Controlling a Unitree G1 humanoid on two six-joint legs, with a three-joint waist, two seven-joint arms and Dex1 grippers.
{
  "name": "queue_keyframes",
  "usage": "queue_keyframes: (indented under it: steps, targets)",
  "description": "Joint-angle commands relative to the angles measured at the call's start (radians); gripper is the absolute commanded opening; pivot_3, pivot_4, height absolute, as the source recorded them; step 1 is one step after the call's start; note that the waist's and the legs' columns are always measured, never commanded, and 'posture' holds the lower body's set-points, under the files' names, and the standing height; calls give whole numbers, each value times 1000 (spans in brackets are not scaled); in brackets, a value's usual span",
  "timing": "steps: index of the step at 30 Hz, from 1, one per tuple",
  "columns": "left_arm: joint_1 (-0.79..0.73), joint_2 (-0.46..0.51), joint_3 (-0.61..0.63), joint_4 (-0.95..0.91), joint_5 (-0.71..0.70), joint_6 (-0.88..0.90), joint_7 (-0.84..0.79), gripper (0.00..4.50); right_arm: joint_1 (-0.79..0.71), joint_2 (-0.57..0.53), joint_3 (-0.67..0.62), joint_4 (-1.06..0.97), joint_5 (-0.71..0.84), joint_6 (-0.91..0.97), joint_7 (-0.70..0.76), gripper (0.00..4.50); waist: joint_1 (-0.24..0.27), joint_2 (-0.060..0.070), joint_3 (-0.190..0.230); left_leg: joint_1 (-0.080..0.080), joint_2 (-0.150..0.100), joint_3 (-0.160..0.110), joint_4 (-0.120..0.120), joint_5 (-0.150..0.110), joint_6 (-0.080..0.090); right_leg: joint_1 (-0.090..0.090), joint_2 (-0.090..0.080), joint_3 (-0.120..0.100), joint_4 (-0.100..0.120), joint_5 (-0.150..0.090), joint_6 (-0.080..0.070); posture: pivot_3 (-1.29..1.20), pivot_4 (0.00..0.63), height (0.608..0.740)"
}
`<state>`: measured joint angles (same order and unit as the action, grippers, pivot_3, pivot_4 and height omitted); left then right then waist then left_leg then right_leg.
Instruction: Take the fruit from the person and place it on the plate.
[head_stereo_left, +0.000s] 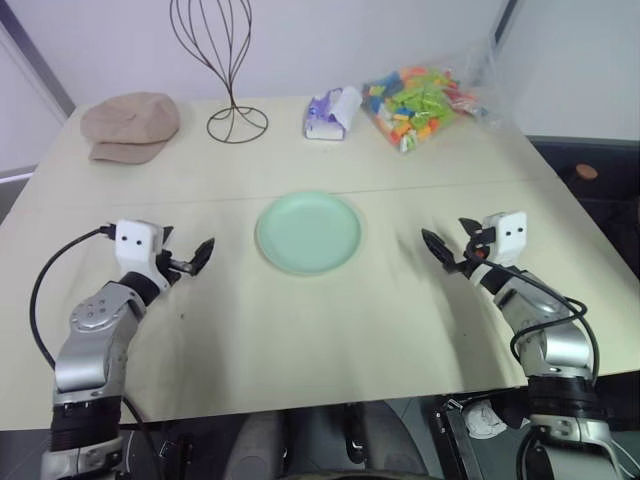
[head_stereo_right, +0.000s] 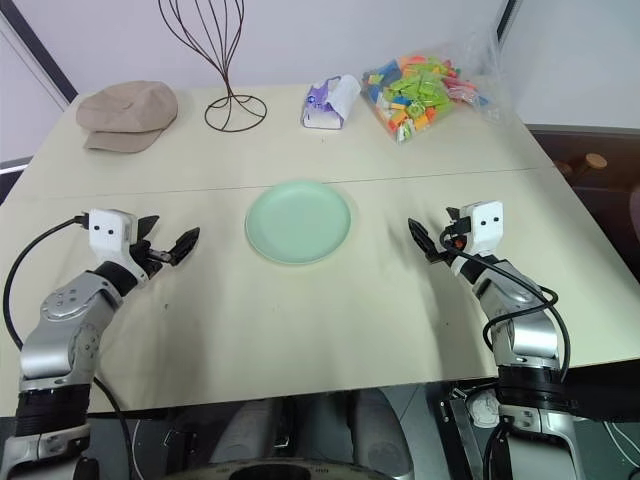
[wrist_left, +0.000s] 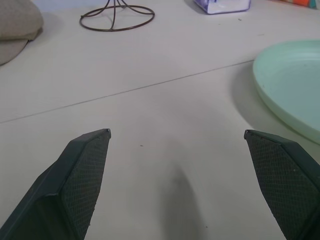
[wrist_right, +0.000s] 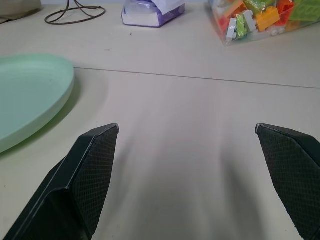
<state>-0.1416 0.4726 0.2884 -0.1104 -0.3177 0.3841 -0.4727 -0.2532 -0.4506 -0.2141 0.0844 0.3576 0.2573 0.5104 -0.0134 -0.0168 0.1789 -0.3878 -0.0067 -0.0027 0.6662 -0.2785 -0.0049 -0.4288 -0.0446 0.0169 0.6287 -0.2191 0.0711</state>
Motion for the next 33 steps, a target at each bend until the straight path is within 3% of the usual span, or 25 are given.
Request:
queue_keyframes:
  steps: [1,25,33]
  targets:
    - [-15,7,14,-26,-20,-15,-6,4481,-18,-9,-24,-33,8,-5,-3,4500,0,0,0,0,0,0,0,0,0,0,0,0,0,0,0,0,150,740]
    - [-1,20,38,-30,-31,-39,-2,4481,-19,-11,-33,-33,17,-9,6,4500,0,0,0,0,0,0,0,0,0,0,0,0,0,0,0,0,150,740]
    - [33,65,54,-46,-77,-19,-70,4481,11,-47,-61,-65,52,16,49,4500,0,0,0,0,0,0,0,0,0,0,0,0,-1,0,0,0,150,740]
